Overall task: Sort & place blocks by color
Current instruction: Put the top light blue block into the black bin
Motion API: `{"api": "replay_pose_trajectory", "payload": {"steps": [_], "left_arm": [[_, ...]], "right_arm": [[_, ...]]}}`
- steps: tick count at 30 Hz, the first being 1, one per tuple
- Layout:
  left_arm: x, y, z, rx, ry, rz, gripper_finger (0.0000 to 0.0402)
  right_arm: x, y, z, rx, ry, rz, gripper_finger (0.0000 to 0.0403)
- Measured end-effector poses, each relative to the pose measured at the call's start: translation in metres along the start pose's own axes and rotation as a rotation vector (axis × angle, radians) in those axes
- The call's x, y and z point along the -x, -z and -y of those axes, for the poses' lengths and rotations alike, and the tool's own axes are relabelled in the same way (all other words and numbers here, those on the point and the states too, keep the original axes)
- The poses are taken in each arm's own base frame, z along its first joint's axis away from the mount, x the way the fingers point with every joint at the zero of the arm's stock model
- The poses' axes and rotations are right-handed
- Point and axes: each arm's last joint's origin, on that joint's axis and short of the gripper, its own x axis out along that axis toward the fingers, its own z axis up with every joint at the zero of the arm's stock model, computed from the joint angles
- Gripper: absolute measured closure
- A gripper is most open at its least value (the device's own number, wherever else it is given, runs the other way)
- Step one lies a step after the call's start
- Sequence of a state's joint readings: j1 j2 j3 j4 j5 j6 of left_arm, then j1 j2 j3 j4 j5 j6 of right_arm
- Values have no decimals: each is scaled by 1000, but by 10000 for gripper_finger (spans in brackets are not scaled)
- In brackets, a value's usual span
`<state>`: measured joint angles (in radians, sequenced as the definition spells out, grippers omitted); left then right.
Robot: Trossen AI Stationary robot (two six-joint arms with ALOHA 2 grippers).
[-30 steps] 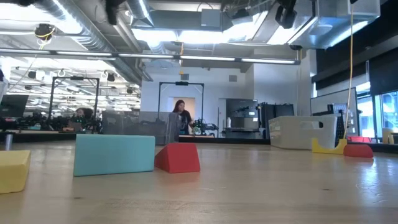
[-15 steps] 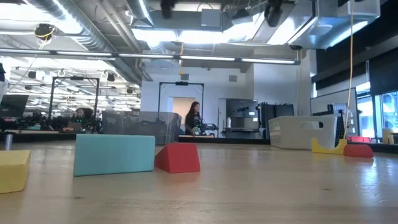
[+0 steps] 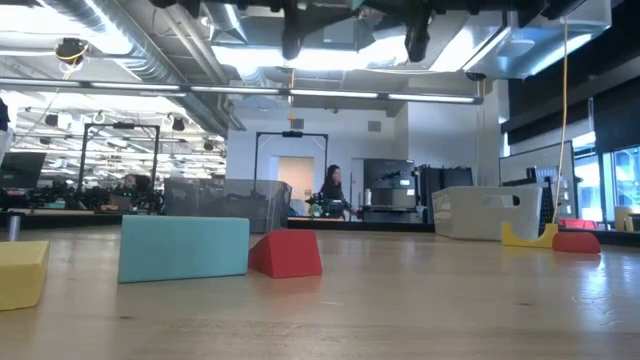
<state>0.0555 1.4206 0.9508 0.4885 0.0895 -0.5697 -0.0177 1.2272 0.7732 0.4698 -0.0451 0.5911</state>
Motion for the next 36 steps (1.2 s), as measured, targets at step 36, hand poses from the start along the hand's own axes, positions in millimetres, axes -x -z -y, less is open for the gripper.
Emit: {"api": "replay_pose_trajectory", "payload": {"steps": [36], "left_arm": [[5, -4, -10, -42, -63, -28, 278]], "right_arm": [[-1, -1, 1, 48, 3, 20, 191]]}}
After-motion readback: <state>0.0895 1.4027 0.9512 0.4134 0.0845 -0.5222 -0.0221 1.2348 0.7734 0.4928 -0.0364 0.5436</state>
